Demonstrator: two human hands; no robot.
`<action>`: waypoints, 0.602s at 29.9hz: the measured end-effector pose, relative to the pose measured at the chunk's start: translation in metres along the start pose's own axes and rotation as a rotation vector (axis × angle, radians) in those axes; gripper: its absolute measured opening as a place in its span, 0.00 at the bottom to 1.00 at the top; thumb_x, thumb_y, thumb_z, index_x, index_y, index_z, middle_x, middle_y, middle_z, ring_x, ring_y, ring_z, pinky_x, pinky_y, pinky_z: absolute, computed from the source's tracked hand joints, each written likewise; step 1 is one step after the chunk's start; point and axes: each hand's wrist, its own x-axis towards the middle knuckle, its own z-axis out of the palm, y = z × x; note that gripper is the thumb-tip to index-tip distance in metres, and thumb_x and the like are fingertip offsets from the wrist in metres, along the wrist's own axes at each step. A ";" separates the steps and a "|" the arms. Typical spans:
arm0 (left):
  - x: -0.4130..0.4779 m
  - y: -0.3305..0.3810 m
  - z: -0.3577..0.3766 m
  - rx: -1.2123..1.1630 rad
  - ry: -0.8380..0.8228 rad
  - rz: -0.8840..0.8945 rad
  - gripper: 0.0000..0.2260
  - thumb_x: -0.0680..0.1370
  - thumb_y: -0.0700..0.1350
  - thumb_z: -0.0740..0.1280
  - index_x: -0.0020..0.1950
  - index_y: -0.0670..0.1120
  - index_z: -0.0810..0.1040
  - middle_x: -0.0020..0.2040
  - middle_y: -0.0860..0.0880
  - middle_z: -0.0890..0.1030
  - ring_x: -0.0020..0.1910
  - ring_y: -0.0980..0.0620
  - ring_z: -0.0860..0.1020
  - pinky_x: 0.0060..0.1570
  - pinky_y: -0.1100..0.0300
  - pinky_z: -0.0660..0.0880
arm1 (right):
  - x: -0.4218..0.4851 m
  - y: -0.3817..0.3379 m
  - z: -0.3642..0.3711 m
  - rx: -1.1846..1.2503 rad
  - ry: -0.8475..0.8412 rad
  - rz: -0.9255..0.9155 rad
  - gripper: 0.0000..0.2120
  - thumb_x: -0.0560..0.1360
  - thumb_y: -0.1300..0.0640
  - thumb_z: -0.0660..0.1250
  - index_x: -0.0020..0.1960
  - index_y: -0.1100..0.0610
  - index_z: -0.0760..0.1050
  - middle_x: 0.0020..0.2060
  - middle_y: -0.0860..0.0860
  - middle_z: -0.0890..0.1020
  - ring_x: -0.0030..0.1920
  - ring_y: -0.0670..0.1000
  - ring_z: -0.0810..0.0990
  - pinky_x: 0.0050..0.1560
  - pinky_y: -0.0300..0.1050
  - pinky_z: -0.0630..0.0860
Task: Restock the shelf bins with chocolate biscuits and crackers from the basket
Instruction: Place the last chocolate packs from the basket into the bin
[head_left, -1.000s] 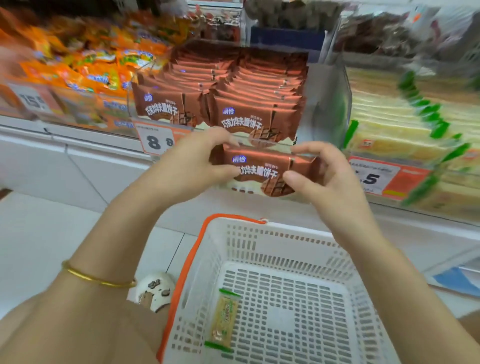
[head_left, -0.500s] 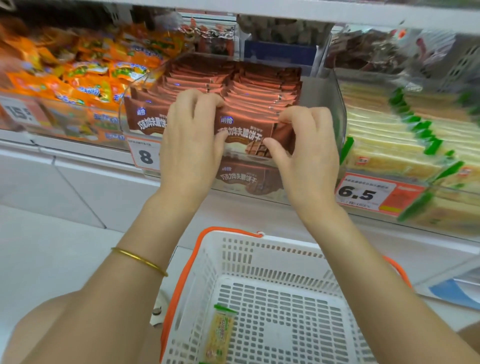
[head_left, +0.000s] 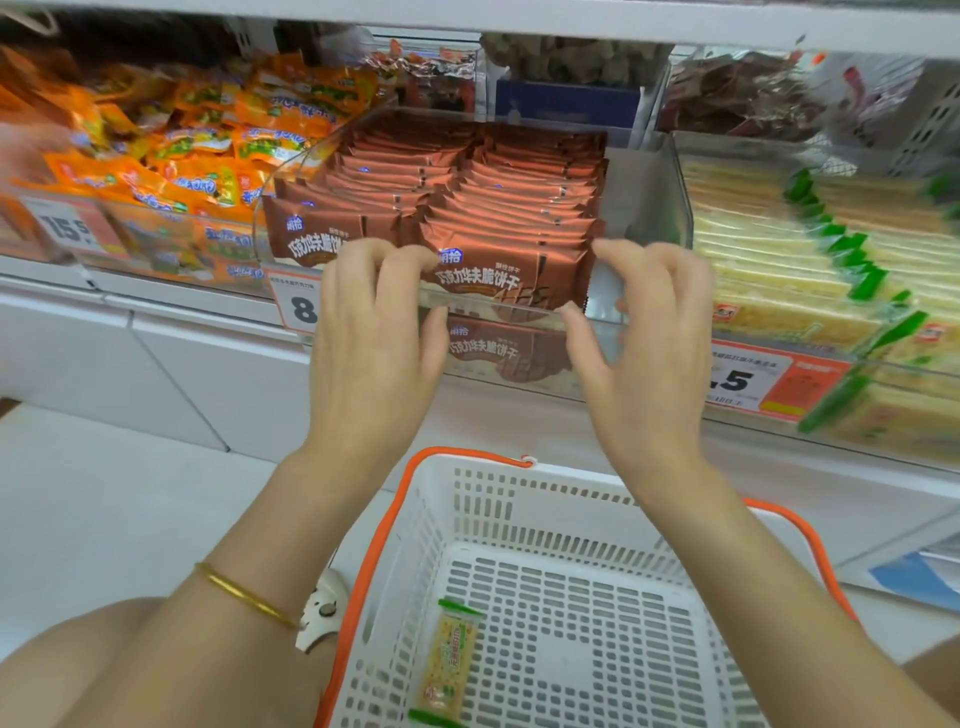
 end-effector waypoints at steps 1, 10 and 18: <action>-0.006 -0.001 0.000 -0.010 -0.022 -0.008 0.12 0.74 0.36 0.66 0.57 0.40 0.75 0.52 0.41 0.73 0.52 0.44 0.70 0.47 0.58 0.65 | -0.010 -0.001 -0.003 0.039 0.048 -0.018 0.17 0.72 0.64 0.68 0.60 0.60 0.73 0.53 0.58 0.73 0.53 0.55 0.71 0.52 0.43 0.69; -0.080 -0.018 0.022 0.283 -1.240 0.042 0.15 0.81 0.48 0.58 0.67 0.47 0.69 0.64 0.47 0.70 0.64 0.47 0.67 0.57 0.51 0.72 | -0.199 0.039 0.063 0.012 -1.325 0.340 0.22 0.79 0.59 0.61 0.71 0.56 0.61 0.67 0.55 0.65 0.59 0.54 0.74 0.54 0.49 0.74; -0.116 -0.034 0.033 0.302 -1.580 0.169 0.15 0.82 0.50 0.56 0.67 0.47 0.69 0.61 0.47 0.73 0.60 0.47 0.71 0.57 0.50 0.73 | -0.301 0.052 0.122 0.057 -1.769 0.536 0.29 0.76 0.56 0.66 0.73 0.58 0.59 0.66 0.55 0.67 0.64 0.58 0.72 0.59 0.44 0.71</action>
